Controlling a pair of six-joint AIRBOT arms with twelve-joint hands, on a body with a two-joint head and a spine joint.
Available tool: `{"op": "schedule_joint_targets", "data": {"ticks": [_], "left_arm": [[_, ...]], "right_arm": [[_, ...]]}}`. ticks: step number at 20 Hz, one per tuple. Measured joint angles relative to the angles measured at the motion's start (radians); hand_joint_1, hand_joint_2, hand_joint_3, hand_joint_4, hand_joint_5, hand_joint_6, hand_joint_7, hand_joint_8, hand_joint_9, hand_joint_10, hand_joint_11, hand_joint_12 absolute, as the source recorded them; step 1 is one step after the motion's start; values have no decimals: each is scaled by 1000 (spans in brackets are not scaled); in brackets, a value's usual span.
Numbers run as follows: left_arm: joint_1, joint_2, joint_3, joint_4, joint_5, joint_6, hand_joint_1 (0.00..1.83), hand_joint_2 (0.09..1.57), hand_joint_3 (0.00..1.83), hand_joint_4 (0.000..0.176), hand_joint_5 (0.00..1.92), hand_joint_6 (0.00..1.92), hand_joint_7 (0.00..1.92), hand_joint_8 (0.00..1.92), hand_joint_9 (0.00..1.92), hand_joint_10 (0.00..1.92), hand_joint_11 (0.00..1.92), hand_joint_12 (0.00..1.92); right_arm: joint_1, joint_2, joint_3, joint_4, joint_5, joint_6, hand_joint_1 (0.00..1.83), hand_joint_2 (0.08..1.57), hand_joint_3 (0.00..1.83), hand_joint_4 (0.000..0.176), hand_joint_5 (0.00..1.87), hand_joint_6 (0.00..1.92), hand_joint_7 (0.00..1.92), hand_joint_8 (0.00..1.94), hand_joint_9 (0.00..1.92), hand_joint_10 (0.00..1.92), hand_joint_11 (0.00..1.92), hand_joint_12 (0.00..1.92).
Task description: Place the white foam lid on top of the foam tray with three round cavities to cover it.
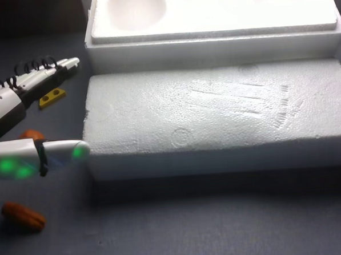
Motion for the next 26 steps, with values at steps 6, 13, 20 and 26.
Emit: {"op": "schedule_joint_targets", "data": {"ticks": [6, 13, 20, 26], "left_arm": [[32, 17, -3, 1, 71, 5, 406, 987, 0, 0, 70, 13, 0, 0, 0, 0, 0, 0], [76, -6, -3, -60, 74, 23, 430, 985, 0, 0, 106, 13, 0, 0, 0, 0, 0, 0], [77, -26, 14, -101, 71, 35, 403, 993, 0, 0, 79, 0, 0, 0, 0, 0, 0, 0], [77, -40, 17, -111, 73, 38, 401, 975, 0, 0, 95, 6, 0, 0, 0, 0, 0, 0]], "right_arm": [[43, -13, 8, -3, -60, -32, 664, 1149, 7, 0, 0, 0, 0, 0, 0, 0, 0, 1883], [88, -49, 35, 2, -119, -53, 615, 1096, 0, 0, 0, 0, 0, 0, 0, 0, 0, 596], [92, -72, 47, 60, -134, -65, 547, 1165, 4, 0, 0, 0, 0, 0, 0, 0, 0, 200], [92, -98, 53, 108, -154, -70, 516, 1156, 0, 0, 0, 0, 0, 0, 0, 0, 0, 657]]}}
